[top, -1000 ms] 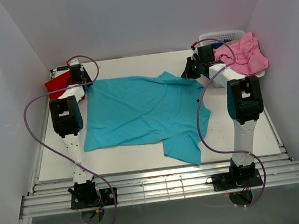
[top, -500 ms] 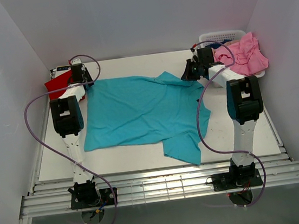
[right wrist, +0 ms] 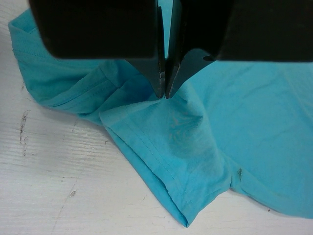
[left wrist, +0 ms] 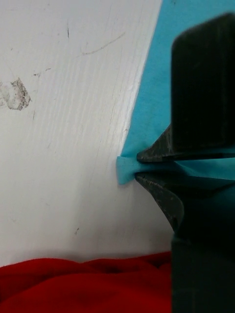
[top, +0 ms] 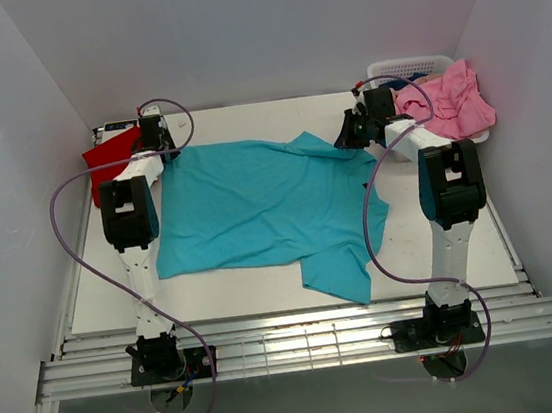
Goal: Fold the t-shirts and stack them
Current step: Grap the side of the flattened tshirt furthest away from the robot with both arms
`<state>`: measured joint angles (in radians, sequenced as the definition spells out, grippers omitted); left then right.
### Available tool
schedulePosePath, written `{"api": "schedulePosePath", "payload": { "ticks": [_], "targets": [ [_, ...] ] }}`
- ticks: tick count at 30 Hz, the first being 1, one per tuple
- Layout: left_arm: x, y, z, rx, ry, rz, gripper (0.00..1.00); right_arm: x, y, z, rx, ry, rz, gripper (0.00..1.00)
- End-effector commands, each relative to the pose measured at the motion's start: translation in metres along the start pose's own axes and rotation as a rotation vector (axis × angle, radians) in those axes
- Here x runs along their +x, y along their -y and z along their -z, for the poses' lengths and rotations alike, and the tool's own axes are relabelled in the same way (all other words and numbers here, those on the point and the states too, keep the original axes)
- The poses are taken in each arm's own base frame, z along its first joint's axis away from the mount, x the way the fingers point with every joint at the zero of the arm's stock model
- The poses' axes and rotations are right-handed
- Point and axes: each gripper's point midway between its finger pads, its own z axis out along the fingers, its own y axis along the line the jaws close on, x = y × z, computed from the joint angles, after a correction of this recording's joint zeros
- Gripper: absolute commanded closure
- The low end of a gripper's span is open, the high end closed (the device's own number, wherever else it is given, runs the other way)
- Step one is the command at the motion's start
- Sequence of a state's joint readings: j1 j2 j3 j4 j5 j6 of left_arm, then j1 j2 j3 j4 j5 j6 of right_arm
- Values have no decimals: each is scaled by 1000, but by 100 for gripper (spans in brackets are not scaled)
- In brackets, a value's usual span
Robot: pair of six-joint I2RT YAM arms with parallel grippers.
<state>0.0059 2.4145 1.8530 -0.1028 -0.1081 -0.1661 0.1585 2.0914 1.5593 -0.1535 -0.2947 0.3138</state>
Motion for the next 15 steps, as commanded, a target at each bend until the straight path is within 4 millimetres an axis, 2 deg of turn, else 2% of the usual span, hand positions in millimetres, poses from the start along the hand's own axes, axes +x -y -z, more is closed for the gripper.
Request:
{"api": "schedulePosePath", "payload": {
  "ticks": [1, 3, 4, 6, 9, 14, 15],
  "targets": [
    [13, 20, 2, 51, -58, -19, 77, -19, -17, 12, -40, 58, 27, 92],
    [13, 18, 1, 42, -58, -22, 82, -19, -17, 12, -40, 58, 27, 92],
    [14, 17, 1, 36, -57, -21, 89, -18, -16, 12, -38, 57, 26, 92],
    [13, 15, 1, 24, -54, -22, 93, -19, -17, 12, -40, 59, 28, 92],
    [10, 12, 3, 10, -40, -18, 94, -20, -19, 12, -49, 67, 31, 92],
    [-11, 6, 19, -28, 33, -2, 93, -20, -24, 17, -66, 77, 37, 92],
    [-7, 3, 21, -35, 31, 1, 93, -23, -27, 21, -72, 87, 44, 92]
  ]
}}
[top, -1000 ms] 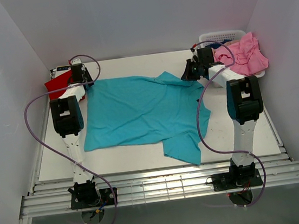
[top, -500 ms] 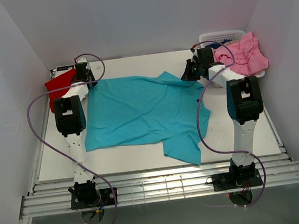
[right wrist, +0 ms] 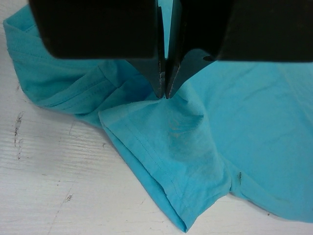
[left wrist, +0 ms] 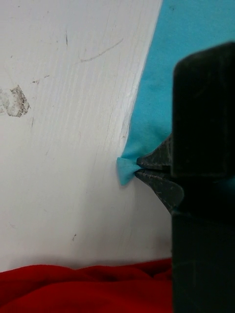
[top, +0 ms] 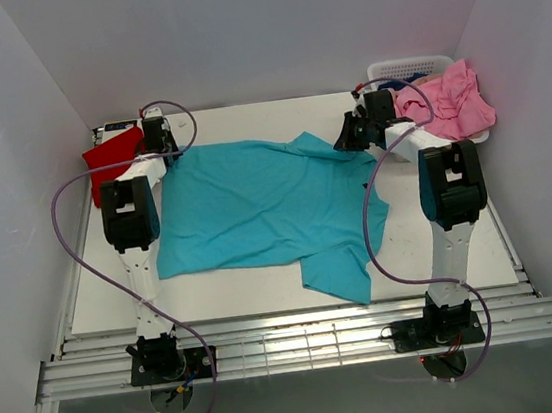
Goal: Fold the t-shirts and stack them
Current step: Grap the side of the flattened tshirt furthest away from the robot with both arms, then fold the flattened tshirt in 1/3 of the way
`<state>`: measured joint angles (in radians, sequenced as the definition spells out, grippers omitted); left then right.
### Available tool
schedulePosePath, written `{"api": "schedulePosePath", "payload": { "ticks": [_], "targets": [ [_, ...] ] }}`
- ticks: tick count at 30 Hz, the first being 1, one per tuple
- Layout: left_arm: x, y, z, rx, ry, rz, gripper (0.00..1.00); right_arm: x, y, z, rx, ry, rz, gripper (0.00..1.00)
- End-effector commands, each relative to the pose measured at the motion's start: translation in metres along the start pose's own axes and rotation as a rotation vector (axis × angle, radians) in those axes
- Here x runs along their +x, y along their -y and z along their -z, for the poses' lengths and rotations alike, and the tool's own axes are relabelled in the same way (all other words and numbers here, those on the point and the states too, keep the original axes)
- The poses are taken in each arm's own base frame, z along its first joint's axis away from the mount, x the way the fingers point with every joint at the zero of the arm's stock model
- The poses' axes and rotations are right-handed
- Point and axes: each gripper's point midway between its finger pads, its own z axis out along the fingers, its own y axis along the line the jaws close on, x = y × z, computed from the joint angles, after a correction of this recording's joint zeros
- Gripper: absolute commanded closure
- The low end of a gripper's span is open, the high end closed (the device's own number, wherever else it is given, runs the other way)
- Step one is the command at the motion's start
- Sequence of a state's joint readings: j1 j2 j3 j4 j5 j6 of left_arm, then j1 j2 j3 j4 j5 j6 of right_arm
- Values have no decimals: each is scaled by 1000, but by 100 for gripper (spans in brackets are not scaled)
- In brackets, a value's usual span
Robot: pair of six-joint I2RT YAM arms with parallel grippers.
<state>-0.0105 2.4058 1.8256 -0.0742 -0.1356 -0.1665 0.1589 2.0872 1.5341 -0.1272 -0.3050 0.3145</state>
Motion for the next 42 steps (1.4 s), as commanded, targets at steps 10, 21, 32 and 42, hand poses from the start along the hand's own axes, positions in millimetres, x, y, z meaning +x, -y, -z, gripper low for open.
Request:
{"api": "schedulePosePath", "payload": {
  "ticks": [10, 21, 32, 42],
  "targets": [
    [-53, -9, 73, -37, 208, 112, 93, -4, -31, 51, -40, 77, 76, 92],
    [-45, -15, 89, -55, 214, 114, 94, 25, -24, 60, -11, 37, 73, 92],
    [-2, -22, 100, -63, 148, 143, 95, 24, -25, 77, 27, 49, 94, 92],
    [10, -29, 111, -88, 141, 161, 95, 21, -34, 97, 36, 68, 114, 92]
  ]
}}
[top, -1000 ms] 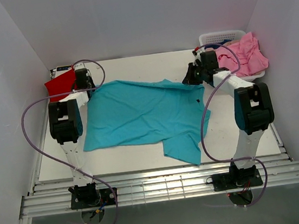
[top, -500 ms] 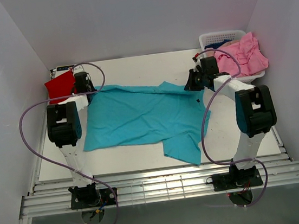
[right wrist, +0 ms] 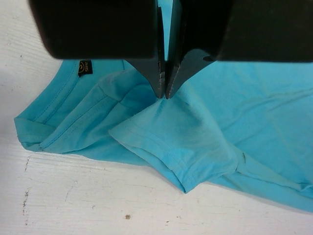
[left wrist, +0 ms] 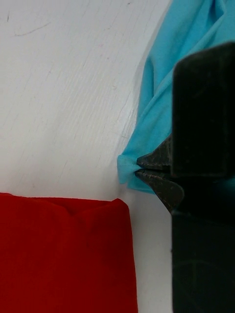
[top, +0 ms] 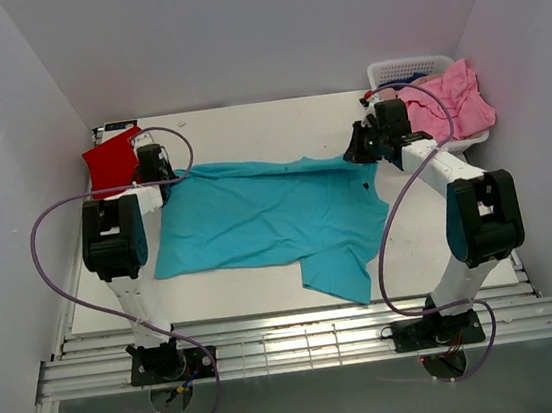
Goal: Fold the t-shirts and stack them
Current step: Fold the flattened tshirt in 1/3 of the way
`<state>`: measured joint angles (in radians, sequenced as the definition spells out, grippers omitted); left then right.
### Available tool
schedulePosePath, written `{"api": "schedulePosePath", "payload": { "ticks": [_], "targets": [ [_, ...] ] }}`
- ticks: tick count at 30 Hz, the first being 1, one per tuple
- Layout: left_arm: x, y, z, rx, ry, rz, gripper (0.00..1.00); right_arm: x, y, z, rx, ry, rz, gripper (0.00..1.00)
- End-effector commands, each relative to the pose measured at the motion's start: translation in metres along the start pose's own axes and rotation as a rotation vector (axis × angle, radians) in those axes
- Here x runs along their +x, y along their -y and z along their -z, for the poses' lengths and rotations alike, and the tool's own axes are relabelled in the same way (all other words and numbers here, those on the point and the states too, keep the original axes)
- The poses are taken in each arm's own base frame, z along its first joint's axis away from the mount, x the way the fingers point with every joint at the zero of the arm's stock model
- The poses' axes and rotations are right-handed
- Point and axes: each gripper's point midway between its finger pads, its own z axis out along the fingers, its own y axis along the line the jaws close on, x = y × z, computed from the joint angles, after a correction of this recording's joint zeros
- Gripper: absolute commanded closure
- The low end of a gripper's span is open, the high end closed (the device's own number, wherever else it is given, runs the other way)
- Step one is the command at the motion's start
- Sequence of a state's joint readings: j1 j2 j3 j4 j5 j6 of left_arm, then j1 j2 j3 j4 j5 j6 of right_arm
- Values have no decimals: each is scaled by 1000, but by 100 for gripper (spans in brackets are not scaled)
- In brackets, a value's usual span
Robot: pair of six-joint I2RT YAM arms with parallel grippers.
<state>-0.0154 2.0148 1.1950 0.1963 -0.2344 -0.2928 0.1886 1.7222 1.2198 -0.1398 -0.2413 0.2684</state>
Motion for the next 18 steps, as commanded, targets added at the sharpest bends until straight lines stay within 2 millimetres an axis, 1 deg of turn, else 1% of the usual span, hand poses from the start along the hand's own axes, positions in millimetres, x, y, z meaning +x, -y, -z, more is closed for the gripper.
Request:
{"api": "schedulePosePath", "payload": {
  "ticks": [1, 10, 11, 14, 18],
  "targets": [
    [-34, 3, 19, 1, 88, 38, 95, -8, -6, 16, 7, 28, 39, 92],
    [-35, -2, 29, -11, 104, 48, 96, 3, -6, 20, 21, 10, 41, 92],
    [-38, -3, 32, -12, 111, 56, 96, 3, -5, 22, 30, 12, 41, 92],
    [-35, -8, 36, -27, 112, 61, 96, 6, -3, 24, 46, 8, 42, 92],
    [-37, -10, 43, -37, 127, 69, 96, 9, 2, 23, 69, -3, 48, 92]
  ]
}}
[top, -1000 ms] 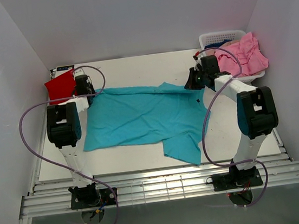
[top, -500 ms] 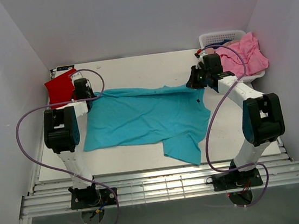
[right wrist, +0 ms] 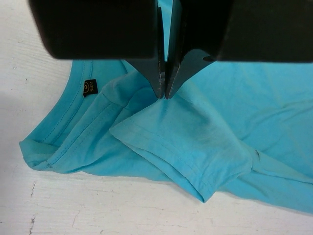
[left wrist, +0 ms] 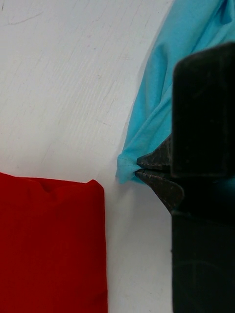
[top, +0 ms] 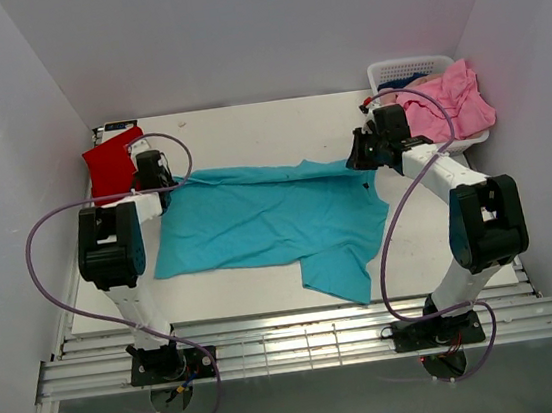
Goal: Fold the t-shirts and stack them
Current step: Fold the flattened tshirt in 1/3 of the way
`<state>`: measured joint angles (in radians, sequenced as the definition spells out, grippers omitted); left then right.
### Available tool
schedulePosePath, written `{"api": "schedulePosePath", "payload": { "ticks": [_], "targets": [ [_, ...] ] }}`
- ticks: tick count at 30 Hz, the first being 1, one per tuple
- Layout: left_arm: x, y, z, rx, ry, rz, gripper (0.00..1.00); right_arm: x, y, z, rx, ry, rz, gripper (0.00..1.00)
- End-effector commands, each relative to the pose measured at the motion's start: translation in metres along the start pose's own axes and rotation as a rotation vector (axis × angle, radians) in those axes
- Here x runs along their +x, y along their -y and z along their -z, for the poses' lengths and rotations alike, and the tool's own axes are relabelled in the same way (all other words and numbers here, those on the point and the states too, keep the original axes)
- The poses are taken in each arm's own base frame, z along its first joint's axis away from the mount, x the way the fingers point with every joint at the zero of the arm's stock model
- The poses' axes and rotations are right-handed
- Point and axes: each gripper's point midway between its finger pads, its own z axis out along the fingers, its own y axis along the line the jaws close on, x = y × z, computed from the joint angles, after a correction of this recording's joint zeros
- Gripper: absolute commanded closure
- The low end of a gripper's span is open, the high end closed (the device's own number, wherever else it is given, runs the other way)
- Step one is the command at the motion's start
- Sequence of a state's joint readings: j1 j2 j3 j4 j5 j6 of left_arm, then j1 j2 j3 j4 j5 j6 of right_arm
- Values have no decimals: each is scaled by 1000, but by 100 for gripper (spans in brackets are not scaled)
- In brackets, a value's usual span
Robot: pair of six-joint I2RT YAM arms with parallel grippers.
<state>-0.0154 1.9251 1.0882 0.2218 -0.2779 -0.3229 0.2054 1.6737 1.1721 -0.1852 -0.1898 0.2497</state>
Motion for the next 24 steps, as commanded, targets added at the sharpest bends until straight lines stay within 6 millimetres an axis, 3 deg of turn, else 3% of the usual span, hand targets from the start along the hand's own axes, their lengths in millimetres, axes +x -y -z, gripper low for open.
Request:
{"api": "schedulePosePath", "payload": {
  "ticks": [1, 13, 24],
  "targets": [
    [-41, 2, 22, -1, 108, 41, 96, -7, 1, 13, 26, 29, 29, 92],
    [-44, -7, 33, -31, 131, 47, 97, 3, 18, 13, 113, 4, 37, 92],
    [-16, -14, 30, -43, 71, 30, 97, 23, 25, 7, 131, -52, 18, 92]
  ]
}}
